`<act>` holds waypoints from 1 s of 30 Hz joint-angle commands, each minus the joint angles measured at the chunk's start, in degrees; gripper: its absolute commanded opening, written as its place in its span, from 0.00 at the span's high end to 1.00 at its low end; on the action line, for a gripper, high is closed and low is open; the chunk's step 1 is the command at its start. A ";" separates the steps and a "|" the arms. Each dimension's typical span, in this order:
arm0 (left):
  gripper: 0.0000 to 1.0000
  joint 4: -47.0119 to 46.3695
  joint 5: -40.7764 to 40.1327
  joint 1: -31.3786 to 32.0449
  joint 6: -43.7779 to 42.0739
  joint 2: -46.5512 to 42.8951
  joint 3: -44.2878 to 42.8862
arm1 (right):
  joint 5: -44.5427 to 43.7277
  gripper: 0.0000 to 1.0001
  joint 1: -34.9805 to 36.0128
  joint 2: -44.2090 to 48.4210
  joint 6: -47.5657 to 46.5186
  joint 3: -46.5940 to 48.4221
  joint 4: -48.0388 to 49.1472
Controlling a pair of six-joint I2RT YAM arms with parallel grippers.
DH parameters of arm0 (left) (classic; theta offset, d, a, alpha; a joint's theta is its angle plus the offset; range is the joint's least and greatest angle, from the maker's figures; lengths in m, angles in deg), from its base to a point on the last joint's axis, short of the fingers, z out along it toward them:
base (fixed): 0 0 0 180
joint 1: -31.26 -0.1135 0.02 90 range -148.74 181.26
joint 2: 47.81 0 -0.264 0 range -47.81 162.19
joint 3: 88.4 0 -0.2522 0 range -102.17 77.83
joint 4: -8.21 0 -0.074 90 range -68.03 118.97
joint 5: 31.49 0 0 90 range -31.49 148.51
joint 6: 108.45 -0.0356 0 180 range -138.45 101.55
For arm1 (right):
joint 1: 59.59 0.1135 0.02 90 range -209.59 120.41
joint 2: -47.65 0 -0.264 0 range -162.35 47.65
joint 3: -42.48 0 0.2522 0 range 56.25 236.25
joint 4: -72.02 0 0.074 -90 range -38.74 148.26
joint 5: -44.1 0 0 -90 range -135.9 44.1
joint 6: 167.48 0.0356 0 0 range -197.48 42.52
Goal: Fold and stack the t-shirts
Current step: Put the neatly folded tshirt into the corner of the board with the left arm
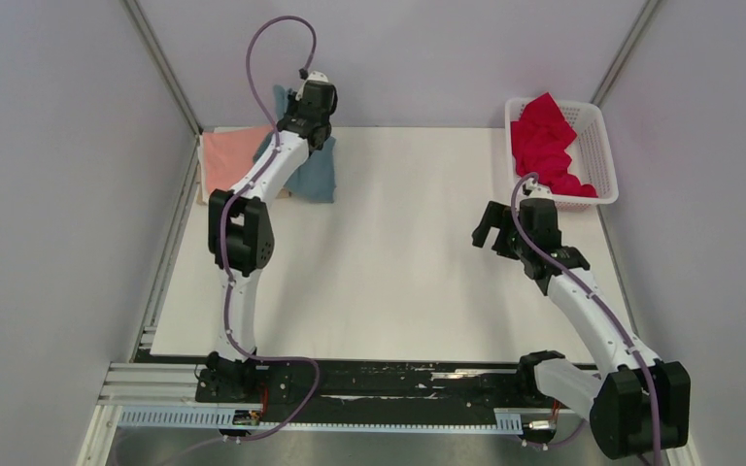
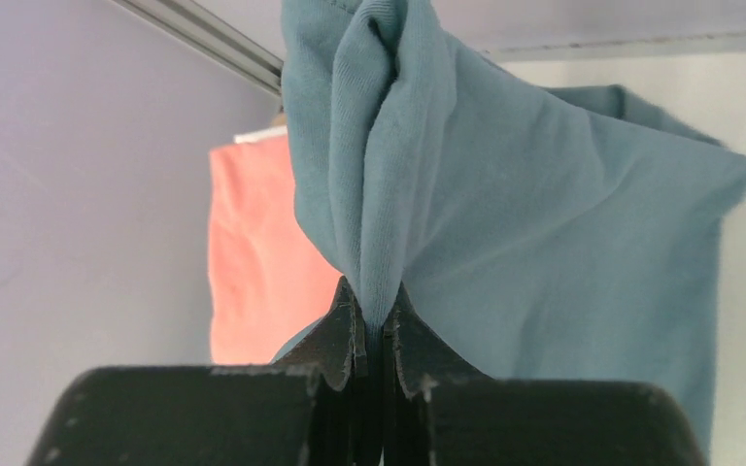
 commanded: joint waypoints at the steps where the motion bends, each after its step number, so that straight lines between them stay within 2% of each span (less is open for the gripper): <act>1: 1.00 -4.59 -0.32 -2.61 -7.09 -4.15 -7.23 | -2.30 0.00 -0.05 -0.84 -1.10 -0.12 2.91; 7: 1.00 -3.85 3.21 -4.24 -9.19 -8.26 -8.62 | -3.04 0.00 -0.09 -1.90 -0.96 0.05 3.03; 12: 1.00 -4.87 1.55 -4.27 -11.09 -10.63 -8.95 | -3.21 0.00 -0.05 -2.77 -0.85 0.12 3.07; 24: 1.00 -2.85 4.82 -5.46 -8.75 -12.13 -10.96 | -3.94 0.00 -0.05 -1.78 -0.86 -0.33 3.06; 30: 1.00 -1.48 8.92 -9.72 -5.11 -11.36 -7.86 | -4.16 0.00 -0.07 -2.46 -0.77 -0.21 3.14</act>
